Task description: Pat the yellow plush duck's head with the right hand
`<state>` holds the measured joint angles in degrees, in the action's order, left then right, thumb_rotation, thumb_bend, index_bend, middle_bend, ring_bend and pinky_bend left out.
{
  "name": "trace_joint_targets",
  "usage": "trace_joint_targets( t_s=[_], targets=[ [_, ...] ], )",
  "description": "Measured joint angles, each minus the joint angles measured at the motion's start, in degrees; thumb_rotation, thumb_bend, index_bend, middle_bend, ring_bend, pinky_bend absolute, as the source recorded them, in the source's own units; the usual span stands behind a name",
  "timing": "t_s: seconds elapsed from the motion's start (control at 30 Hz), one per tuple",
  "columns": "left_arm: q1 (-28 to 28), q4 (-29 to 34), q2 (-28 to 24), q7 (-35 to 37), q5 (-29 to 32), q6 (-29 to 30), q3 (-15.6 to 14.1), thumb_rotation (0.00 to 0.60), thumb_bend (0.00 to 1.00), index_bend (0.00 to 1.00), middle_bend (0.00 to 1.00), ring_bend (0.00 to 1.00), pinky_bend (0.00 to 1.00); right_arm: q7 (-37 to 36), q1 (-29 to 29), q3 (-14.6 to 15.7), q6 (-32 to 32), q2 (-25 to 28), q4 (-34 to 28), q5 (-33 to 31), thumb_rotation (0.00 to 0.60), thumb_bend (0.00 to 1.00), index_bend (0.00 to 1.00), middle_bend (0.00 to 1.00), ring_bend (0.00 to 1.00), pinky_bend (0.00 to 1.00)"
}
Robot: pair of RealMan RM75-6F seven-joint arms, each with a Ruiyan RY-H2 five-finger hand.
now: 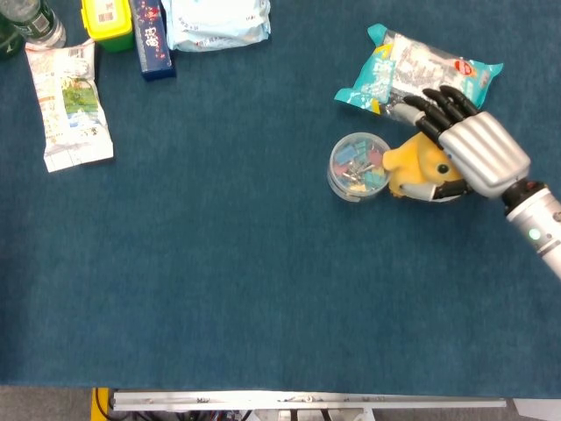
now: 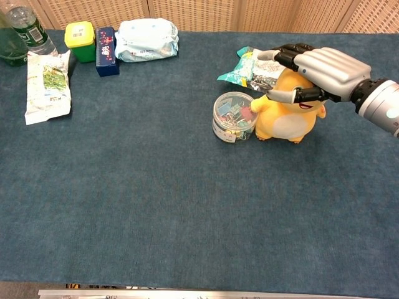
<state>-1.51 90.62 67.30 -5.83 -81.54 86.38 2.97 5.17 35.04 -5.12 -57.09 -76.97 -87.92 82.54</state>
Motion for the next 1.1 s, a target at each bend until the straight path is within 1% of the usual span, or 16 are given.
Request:
trace_joint_targets(
  t_s=[0.17,0.3,0.5,0.63,0.77,0.93,1.1],
  targets=[
    [-0.1,0.0,0.1,0.0,0.1,-0.1,0.1,0.6,0.12,0.13,0.08,0.09,0.04,0.8,0.4,-1.0,0.7,0.0,0.8,-2.2,0.0,0.0,0.09,0.08,0.0,0.0],
    [0.0,0.1,-0.1,0.0,0.0,0.1,0.1,0.6,0.12,0.13,0.08,0.09,0.04,1.0,1.2,-1.6,1.4,-0.6,1.1,-2.8,0.0,0.0,0.08,0.08,0.0,0.0],
    [0.2,0.0,-0.1,0.0,0.2,0.1,0.0,0.6,0.12,0.13,0.08,0.09,0.04,1.6,0.8,-0.4,0.8,-0.6,-0.5,-1.6,0.0,0.0,0.08,0.08,0.0,0.0],
    [0.0,-0.2,0.1,0.1,0.2,-0.2,0.0,0.6,0.12,0.13,0.08,0.09,0.04,2.4,-0.3,0.7,-0.5,0.2,-1.8,-0.9,0.0,0.0,0.08,0.08,0.0,0.0],
    [-0.2,-0.3,0.2,0.0,0.1,-0.4,0.1,0.6,0.12,0.13,0.08,0.09,0.04,2.8,-1.1,1.1,-1.6,1.2,-2.4,-0.7,0.0,0.0,0.08,0.08,0.0,0.0],
    [-0.3,-0.2,0.3,-0.1,0.4,-0.6,0.1,0.6,0.12,0.13,0.08,0.09,0.04,2.8,-1.1,0.3,-1.3,1.5,-1.7,-2.3,0.002,0.0,0.08,0.08,0.0,0.0],
    [-0.2,0.0,0.1,-0.2,0.4,-0.2,0.2,0.6,0.12,0.13,0.08,0.09,0.04,1.8,-0.3,-0.7,-0.9,0.9,-0.7,-2.3,0.015,0.0,0.08,0.08,0.0,0.0]
  ],
)
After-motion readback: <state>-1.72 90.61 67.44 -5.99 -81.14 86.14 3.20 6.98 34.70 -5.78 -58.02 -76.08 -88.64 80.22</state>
